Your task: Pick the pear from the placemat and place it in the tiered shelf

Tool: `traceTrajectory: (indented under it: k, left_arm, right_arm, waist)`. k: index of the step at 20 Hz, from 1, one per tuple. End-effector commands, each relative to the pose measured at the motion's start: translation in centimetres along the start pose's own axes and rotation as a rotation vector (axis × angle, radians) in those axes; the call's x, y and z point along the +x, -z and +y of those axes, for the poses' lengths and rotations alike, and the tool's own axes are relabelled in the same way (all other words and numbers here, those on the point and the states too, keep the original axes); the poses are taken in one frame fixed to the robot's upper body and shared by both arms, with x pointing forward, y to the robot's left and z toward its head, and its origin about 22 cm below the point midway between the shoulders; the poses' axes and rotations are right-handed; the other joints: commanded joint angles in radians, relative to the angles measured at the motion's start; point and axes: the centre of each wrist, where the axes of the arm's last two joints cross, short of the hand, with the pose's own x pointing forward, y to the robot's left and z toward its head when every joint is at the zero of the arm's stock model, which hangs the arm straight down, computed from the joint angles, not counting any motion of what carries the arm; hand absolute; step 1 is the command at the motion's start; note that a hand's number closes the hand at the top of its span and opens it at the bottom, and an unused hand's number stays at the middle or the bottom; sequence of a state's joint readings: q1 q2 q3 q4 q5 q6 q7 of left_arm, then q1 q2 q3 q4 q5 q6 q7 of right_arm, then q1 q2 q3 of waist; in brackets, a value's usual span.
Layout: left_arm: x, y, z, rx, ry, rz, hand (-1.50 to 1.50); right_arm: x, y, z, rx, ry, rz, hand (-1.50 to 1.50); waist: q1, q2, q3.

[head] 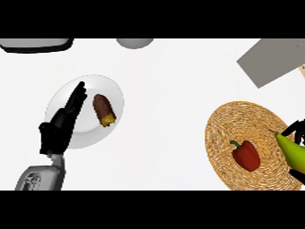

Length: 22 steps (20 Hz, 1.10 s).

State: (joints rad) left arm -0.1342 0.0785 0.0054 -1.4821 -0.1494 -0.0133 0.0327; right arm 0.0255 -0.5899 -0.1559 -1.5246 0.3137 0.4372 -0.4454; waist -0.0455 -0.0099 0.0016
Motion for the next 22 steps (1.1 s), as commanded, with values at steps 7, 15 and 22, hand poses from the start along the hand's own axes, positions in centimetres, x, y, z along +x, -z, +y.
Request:
traceTrajectory:
  k: [7, 15, 22]
  left_arm:
    - [0.6, 0.4, -2.0, -0.030, -0.013, 0.014, 0.00]
    - [1.0, 0.2, -0.8, -0.027, -0.011, -0.015, 0.00]
    - [-0.1, 0.3, -0.6, -0.033, -0.001, -0.014, 0.00]
  right_arm:
    - [1.5, -9.6, -8.5, -0.285, 0.132, -0.157, 1.50]
    - [3.4, -12.3, -15.1, -0.545, 0.060, -0.093, 1.50]
    - [4.2, -11.5, -17.5, -0.713, 0.007, -0.053, 1.50]
  waist:
    - [0.023, 0.006, -0.002]
    - [0.047, 0.009, -0.002]
    - [0.048, 0.011, -0.001]
